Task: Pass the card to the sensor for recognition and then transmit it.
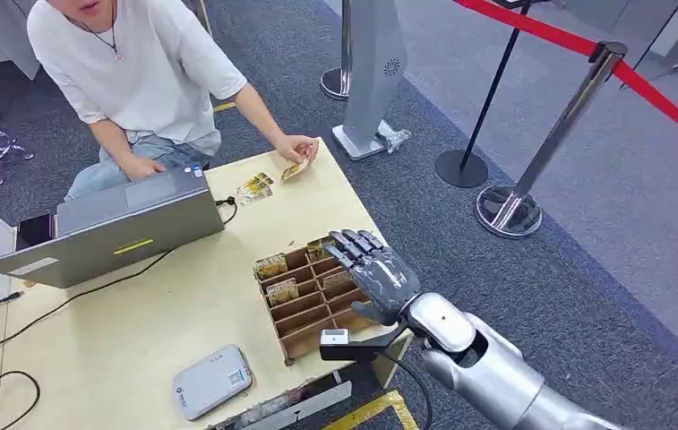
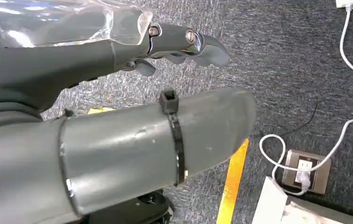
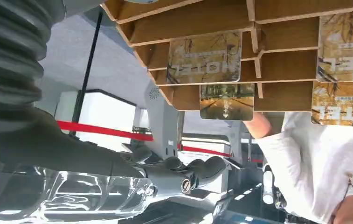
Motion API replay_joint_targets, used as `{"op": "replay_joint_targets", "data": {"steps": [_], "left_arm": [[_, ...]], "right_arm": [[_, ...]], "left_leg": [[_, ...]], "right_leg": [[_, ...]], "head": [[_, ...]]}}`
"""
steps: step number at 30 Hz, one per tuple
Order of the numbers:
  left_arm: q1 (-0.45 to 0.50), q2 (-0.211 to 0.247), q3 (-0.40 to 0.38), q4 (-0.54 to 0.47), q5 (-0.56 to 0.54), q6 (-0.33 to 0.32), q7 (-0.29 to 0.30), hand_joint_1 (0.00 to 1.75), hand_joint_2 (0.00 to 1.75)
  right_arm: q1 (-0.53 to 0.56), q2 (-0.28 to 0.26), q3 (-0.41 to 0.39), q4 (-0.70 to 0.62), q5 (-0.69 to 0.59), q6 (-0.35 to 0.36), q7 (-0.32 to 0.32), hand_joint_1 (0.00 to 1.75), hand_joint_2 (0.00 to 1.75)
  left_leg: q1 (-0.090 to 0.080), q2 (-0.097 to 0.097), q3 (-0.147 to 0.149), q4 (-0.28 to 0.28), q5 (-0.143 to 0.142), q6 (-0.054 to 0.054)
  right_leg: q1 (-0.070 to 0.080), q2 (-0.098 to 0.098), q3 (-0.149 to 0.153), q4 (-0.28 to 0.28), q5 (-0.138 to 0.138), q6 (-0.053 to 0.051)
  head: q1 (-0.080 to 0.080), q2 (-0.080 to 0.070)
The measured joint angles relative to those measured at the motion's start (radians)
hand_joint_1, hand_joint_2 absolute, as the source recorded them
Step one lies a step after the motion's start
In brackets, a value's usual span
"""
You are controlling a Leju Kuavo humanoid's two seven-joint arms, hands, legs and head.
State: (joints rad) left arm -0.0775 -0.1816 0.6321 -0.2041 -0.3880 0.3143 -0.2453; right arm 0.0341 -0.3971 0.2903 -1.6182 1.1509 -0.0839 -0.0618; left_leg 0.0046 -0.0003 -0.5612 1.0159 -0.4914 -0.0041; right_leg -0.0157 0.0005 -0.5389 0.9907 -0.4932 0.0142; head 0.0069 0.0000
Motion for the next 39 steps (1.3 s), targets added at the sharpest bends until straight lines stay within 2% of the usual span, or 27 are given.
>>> {"op": "replay_joint_targets", "data": {"steps": [14, 17, 19, 20, 22, 23, 27, 39], "left_arm": [[0.000, 0.002, 0.000, 0.000, -0.001, 0.001, 0.001, 0.00, 0.00], [0.000, 0.002, 0.000, 0.000, -0.001, 0.002, 0.001, 0.00, 0.00], [0.000, 0.002, 0.000, 0.000, -0.001, 0.003, 0.001, 0.00, 0.00], [0.000, 0.002, 0.000, 0.000, -0.001, 0.003, 0.001, 0.00, 0.00], [0.000, 0.002, 0.000, 0.000, -0.001, 0.003, 0.001, 0.00, 0.00], [0.000, 0.002, 0.000, 0.000, -0.002, 0.003, 0.001, 0.00, 0.00], [0.000, 0.002, 0.000, 0.000, -0.006, 0.003, 0.001, 0.00, 0.00], [-0.002, 0.002, 0.000, 0.000, -0.018, -0.001, 0.001, 0.00, 0.00]], "right_arm": [[0.000, -0.007, -0.004, 0.010, 0.000, 0.002, 0.003, 0.02, 1.75], [0.000, -0.007, -0.004, 0.010, 0.001, 0.002, 0.003, 0.10, 1.75], [0.000, -0.007, -0.004, 0.010, 0.001, 0.002, 0.003, 0.23, 1.75], [0.000, -0.007, -0.004, 0.011, 0.001, 0.002, 0.003, 0.23, 1.75], [-0.001, -0.007, -0.004, 0.012, 0.000, 0.002, 0.003, 0.52, 1.75], [-0.001, -0.007, -0.004, 0.012, 0.001, 0.002, 0.003, 0.59, 1.75], [-0.005, -0.007, -0.004, 0.016, 0.000, 0.003, 0.002, 0.52, 1.75], [-0.004, -0.010, -0.004, 0.020, 0.000, 0.003, 0.002, 0.65, 1.75]], "left_leg": [[0.000, 0.000, 0.000, 0.000, 0.000, 0.000], [0.000, 0.000, 0.000, 0.000, 0.000, 0.000], [0.000, 0.000, 0.000, 0.000, 0.000, 0.000], [0.000, 0.000, 0.000, 0.000, 0.000, 0.000], [0.000, 0.000, 0.000, 0.000, 0.000, 0.000], [0.000, 0.000, 0.000, 0.000, 0.000, 0.000], [0.000, 0.000, 0.000, 0.000, 0.000, 0.000], [0.000, 0.000, 0.000, 0.000, 0.000, 0.000]], "right_leg": [[0.000, 0.000, 0.000, 0.000, 0.000, 0.000], [0.000, 0.000, 0.000, 0.000, 0.000, 0.000], [0.000, 0.000, 0.000, 0.000, 0.000, 0.000], [0.000, 0.000, 0.000, 0.000, 0.000, 0.000], [0.000, 0.000, 0.000, 0.000, 0.000, 0.000], [0.000, 0.000, 0.000, 0.000, 0.000, 0.000], [0.000, 0.000, 0.000, 0.000, 0.000, 0.000], [0.000, 0.000, 0.000, 0.000, 0.000, 0.000]], "head": [[0.000, 0.000], [0.000, 0.000], [0.000, 0.000], [0.000, 0.000], [0.000, 0.000], [0.000, 0.000], [0.000, 0.000], [0.000, 0.000]]}}
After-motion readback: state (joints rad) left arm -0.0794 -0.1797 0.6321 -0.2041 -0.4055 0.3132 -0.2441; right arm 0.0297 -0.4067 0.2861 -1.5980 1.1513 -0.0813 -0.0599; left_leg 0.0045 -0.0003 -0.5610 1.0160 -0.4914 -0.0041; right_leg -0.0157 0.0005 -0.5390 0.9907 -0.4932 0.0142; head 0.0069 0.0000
